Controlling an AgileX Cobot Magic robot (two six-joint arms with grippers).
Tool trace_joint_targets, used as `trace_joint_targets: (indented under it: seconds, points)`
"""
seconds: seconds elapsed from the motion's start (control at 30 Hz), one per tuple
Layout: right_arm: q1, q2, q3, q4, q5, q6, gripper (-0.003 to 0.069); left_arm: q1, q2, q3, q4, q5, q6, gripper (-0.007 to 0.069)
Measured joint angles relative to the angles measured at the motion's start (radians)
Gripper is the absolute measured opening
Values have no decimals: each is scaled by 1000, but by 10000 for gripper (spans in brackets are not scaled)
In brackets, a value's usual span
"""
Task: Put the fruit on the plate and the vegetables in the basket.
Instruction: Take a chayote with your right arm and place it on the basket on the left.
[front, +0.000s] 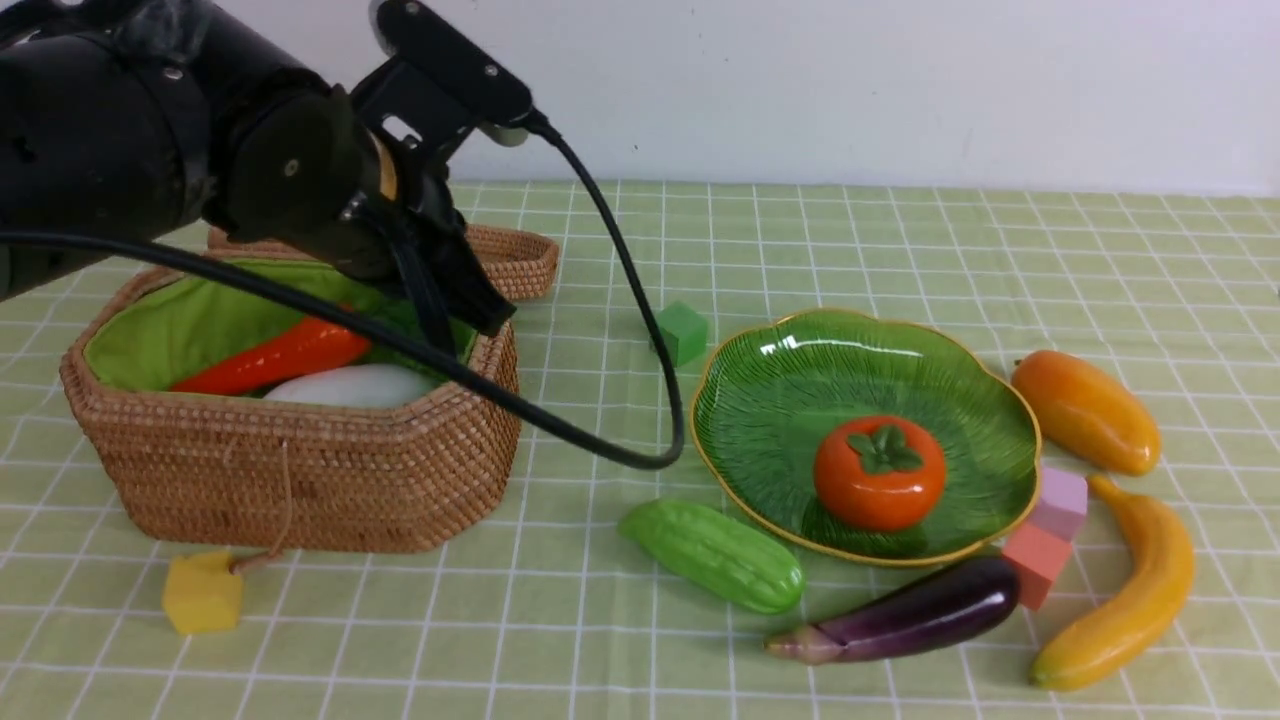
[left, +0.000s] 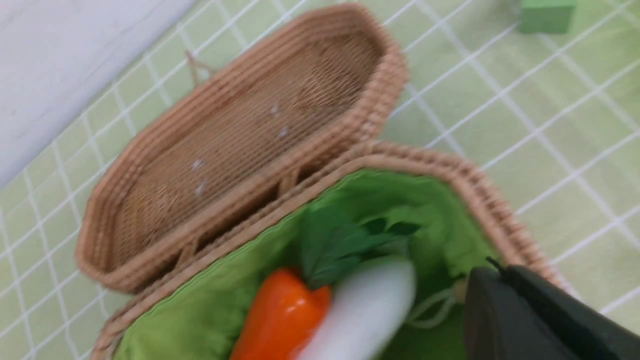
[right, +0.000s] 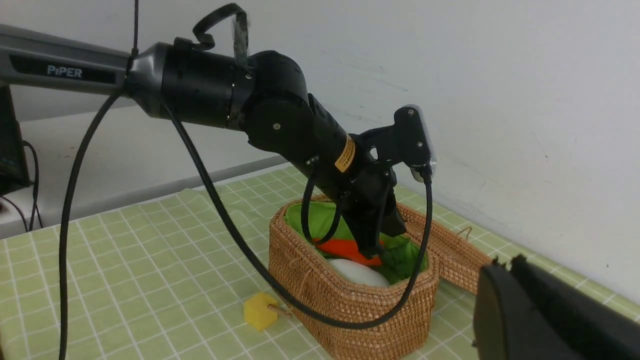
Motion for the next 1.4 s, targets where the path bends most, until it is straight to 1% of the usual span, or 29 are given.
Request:
trace_joint_targets:
  seconds: [0.1, 0.2, 0.3, 0.43, 0.47, 0.53, 0.57, 0.6, 0.63, 0.67, 0.7, 0.73, 0.83, 0.87, 0.93, 0.97, 1.03, 1.1, 1.13, 1.2, 1.37, 1.4]
  points:
    - [0, 0, 0, 0, 0, 0, 21, -19, -2, 0, -5, 3, 0, -13]
    - [0, 0, 0, 0, 0, 19, 22, -27, -3, 0, -44, 27, 0, -13]
    - [0, 0, 0, -5, 6, 62, 22, -27, -3, 0, -74, 54, 8, -13]
    - [0, 0, 0, -39, 60, 158, 22, -27, -3, 0, -170, 68, 57, -13]
    - [0, 0, 0, -59, 91, 189, 22, -29, -3, 0, -216, 73, 95, -13]
    - [0, 0, 0, -90, 126, 238, 22, -34, -3, 0, -259, 84, 148, -13]
    - [0, 0, 0, -130, 178, 294, 22, -53, -3, 0, -314, 115, 251, -13]
    - [0, 0, 0, -144, 191, 300, 22, -56, -3, 0, -314, 115, 251, -13]
    - [0, 0, 0, -172, 218, 326, 22, -76, -3, 0, -340, 137, 318, -13]
    - [0, 0, 0, -221, 264, 369, 22, -107, -3, 0, -375, 175, 413, -13]
    - [0, 0, 0, -261, 300, 390, 22, -131, -2, 0, -399, 193, 474, -13]
    - [0, 0, 0, -291, 326, 406, 22, -158, 3, 0, -429, 202, 537, -13]
    - [0, 0, 0, -349, 388, 429, 25, -207, 27, 0, -478, 198, 664, -13]
    - [0, 0, 0, -354, 392, 431, 25, -209, 32, 0, -480, 195, 680, -13]
    - [0, 0, 0, -384, 426, 438, 30, -224, 70, -5, -487, 169, 772, -9]
    - [0, 0, 0, -386, 429, 438, 30, -224, 74, -6, -487, 167, 772, -8]
    - [0, 0, 0, -424, 457, 438, 33, -225, 123, -9, -480, 115, 859, 46]
    - [0, 0, 0, -457, 482, 439, 33, -225, 158, -9, -457, 77, 901, 123]
    - [0, 0, 0, -459, 484, 439, 33, -225, 165, -9, -450, 67, 908, 132]
    - [0, 0, 0, -495, 515, 439, 33, -225, 210, -9, -422, 9, 944, 272]
    - [0, 0, 0, -516, 552, 439, 34, -225, 283, -11, -404, -57, 975, 512]
    - [0, 0, 0, -516, 555, 439, 34, -225, 293, -11, -401, -59, 981, 535]
